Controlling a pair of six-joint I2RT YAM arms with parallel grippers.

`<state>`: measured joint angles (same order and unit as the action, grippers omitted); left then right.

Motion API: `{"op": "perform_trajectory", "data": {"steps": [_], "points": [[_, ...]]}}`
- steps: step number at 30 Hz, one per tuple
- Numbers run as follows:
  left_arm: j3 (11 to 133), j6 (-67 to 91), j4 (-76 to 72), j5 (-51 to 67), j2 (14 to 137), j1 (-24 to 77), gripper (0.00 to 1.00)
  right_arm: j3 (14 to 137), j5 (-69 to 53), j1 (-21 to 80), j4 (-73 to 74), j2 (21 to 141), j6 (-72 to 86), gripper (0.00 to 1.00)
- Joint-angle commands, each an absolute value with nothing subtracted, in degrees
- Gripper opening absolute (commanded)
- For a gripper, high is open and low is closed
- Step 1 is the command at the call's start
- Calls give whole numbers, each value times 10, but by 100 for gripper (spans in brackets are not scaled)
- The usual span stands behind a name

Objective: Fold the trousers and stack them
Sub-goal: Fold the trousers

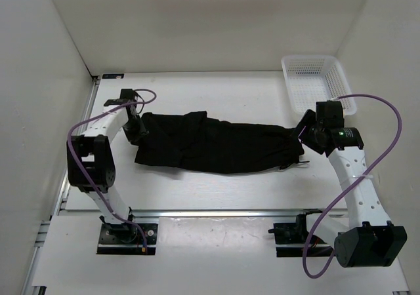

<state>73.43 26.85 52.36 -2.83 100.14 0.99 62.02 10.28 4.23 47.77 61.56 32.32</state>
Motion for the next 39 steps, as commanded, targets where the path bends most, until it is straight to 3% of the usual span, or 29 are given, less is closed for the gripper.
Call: {"op": "perform_trajectory", "data": {"steps": [1,2,3,12,17,20,21,22,23,25,26,28,31,33,34,35,36,37,38,39], "points": [[745,256,512,3,953,17,32,626,98,40,461,616,311,72],[745,256,518,11,948,17,16,626,98,40,461,616,311,72],[758,256,529,11,947,17,10,626,98,40,461,621,311,72],[885,262,600,17,923,89,10,626,93,40,461,621,311,72],[1025,288,618,39,1002,170,11,626,88,40,461,621,311,72],[1126,320,613,65,1090,219,29,626,88,40,455,621,316,72],[1157,320,607,75,1141,231,40,626,88,40,455,621,316,72],[1190,320,613,92,1166,242,59,621,88,40,455,616,316,72],[1263,315,646,92,1189,262,68,621,88,40,460,616,316,72],[1321,315,678,72,1228,278,81,621,93,35,467,601,316,72],[1334,309,679,49,1228,284,92,621,93,35,467,601,316,72],[1325,309,684,31,1201,290,92,621,99,35,472,595,316,72],[1248,304,684,-54,1139,290,74,621,99,35,472,595,316,72],[1172,316,684,-76,1108,290,54,621,93,35,472,595,316,72],[1149,322,679,-82,1083,290,53,621,93,35,472,595,316,72],[1101,328,670,-82,1071,290,55,621,87,35,472,600,311,72],[1074,328,654,-82,1058,296,66,621,87,35,472,600,311,72],[1053,328,640,-87,1050,296,91,621,82,35,466,600,311,72],[1038,328,634,-87,1050,296,100,621,82,35,466,600,311,72],[1019,328,627,-87,1056,303,100,615,76,35,461,600,311,72]]}}
